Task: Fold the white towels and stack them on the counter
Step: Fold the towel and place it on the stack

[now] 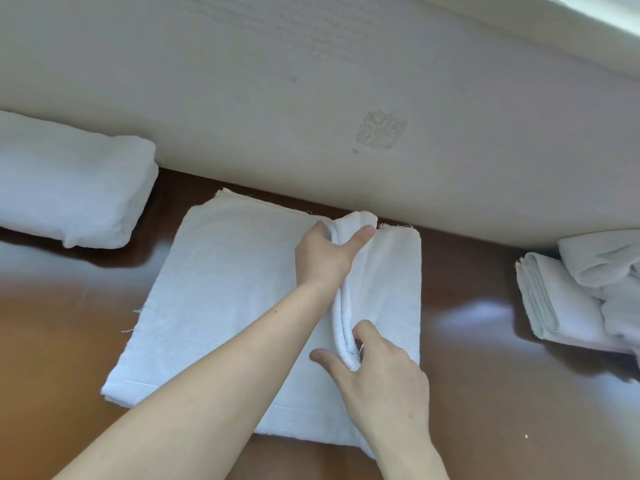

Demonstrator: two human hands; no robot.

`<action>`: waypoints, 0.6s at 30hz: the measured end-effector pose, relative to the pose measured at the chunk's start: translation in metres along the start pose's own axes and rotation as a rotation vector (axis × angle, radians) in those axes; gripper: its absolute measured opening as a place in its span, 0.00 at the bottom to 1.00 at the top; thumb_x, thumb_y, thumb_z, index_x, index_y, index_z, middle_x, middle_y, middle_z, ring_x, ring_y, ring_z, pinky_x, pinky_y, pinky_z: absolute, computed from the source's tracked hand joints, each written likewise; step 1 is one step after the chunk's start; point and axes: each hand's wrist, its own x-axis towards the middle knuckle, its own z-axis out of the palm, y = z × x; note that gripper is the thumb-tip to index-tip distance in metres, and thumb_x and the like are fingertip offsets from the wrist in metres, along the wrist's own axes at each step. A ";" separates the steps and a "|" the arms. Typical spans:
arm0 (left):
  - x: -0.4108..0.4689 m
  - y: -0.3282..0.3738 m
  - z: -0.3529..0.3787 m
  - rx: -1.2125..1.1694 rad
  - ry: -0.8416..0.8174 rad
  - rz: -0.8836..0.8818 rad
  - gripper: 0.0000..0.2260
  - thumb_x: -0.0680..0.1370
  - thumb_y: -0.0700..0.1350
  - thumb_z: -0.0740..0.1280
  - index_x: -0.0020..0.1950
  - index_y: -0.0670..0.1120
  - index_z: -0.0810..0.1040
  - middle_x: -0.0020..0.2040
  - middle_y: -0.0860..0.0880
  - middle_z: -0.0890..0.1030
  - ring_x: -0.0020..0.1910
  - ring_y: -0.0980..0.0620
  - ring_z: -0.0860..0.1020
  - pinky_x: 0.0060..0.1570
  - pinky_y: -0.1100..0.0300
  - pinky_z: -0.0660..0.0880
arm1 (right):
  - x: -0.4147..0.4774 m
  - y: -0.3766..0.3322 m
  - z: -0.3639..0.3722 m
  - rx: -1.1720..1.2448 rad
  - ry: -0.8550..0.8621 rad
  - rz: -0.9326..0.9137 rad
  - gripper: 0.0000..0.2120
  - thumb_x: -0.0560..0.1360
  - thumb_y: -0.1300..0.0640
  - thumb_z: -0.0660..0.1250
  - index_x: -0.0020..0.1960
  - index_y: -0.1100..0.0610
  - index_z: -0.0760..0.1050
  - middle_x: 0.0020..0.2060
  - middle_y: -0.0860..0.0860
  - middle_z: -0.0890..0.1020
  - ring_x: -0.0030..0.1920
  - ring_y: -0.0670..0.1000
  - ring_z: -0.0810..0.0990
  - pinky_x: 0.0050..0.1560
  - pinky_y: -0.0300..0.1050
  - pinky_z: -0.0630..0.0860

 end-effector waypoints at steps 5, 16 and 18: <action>0.008 -0.008 -0.001 0.047 -0.014 0.061 0.35 0.68 0.58 0.78 0.72 0.50 0.72 0.67 0.53 0.77 0.66 0.53 0.74 0.56 0.71 0.66 | -0.007 -0.003 0.000 0.133 0.106 0.075 0.38 0.54 0.14 0.50 0.39 0.48 0.63 0.26 0.45 0.68 0.30 0.46 0.71 0.34 0.42 0.68; 0.019 0.003 -0.047 -0.016 0.079 0.152 0.40 0.69 0.53 0.79 0.76 0.46 0.67 0.43 0.59 0.79 0.42 0.68 0.76 0.38 0.81 0.67 | -0.006 -0.041 -0.015 0.270 0.172 -0.012 0.41 0.52 0.12 0.52 0.37 0.49 0.71 0.24 0.44 0.66 0.30 0.45 0.69 0.35 0.44 0.69; 0.022 0.006 -0.060 -0.040 0.089 0.161 0.42 0.69 0.54 0.79 0.78 0.46 0.65 0.50 0.56 0.84 0.51 0.62 0.80 0.41 0.78 0.68 | -0.006 -0.055 -0.016 0.277 0.183 -0.034 0.42 0.52 0.12 0.50 0.38 0.49 0.72 0.24 0.43 0.67 0.31 0.45 0.71 0.36 0.45 0.72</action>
